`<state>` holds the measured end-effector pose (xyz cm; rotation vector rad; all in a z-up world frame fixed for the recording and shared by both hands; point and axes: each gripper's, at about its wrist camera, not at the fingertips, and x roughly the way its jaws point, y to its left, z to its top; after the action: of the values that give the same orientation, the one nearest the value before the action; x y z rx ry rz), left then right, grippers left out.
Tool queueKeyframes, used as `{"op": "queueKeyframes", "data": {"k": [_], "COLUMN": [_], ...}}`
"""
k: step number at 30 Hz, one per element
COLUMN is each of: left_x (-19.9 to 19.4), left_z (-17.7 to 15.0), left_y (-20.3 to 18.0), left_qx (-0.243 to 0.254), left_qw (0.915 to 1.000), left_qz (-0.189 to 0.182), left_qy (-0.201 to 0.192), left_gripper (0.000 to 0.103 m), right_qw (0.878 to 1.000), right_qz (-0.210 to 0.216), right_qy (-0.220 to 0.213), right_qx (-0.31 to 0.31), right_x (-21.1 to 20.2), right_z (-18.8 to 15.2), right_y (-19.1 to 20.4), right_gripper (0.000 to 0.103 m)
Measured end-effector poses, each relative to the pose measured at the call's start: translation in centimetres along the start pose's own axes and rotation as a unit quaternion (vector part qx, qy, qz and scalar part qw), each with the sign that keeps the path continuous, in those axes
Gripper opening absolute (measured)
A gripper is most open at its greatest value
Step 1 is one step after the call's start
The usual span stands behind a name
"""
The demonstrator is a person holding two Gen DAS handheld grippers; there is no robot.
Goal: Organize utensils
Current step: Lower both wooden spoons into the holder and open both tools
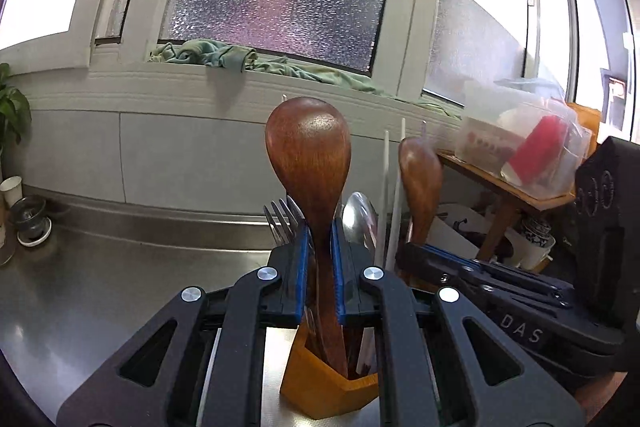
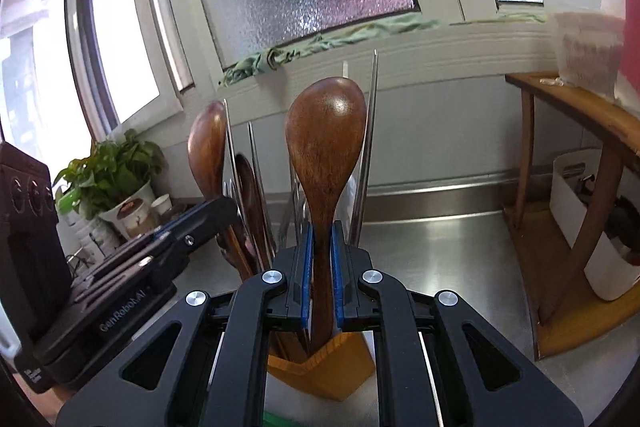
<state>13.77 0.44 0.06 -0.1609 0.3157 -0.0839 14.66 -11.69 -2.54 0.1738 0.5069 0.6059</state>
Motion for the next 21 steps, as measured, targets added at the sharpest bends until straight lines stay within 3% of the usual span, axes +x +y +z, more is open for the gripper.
{"op": "queueKeyframes", "data": {"k": [7, 10, 15, 21], "left_x": [-0.4, -0.5, 0.2, -0.1], "left_z": [-2.3, -2.5, -3.1, -3.6], "left_y": [-0.7, -0.1, 0.5, 1.6], "left_qx": [0.041, 0.030, 0.012, -0.026], "left_qw": [0.9990, 0.9991, 0.9960, 0.9940], "left_qz": [-0.014, -0.020, -0.045, -0.039], "left_qy": [0.015, 0.024, 0.076, 0.099], "left_gripper": [0.010, 0.010, 0.009, 0.012], "right_qw": [0.999, 0.999, 0.997, 0.996], "right_qz": [0.010, 0.014, 0.020, 0.016], "right_qy": [0.021, 0.035, 0.070, 0.087], "right_qx": [-0.022, -0.020, -0.010, -0.006], "right_x": [-0.2, -0.2, 0.1, -0.2], "right_z": [-0.6, -0.7, -1.5, -2.2], "right_y": [0.6, 0.3, -0.3, -0.3], "right_gripper": [0.009, 0.012, 0.012, 0.013]}}
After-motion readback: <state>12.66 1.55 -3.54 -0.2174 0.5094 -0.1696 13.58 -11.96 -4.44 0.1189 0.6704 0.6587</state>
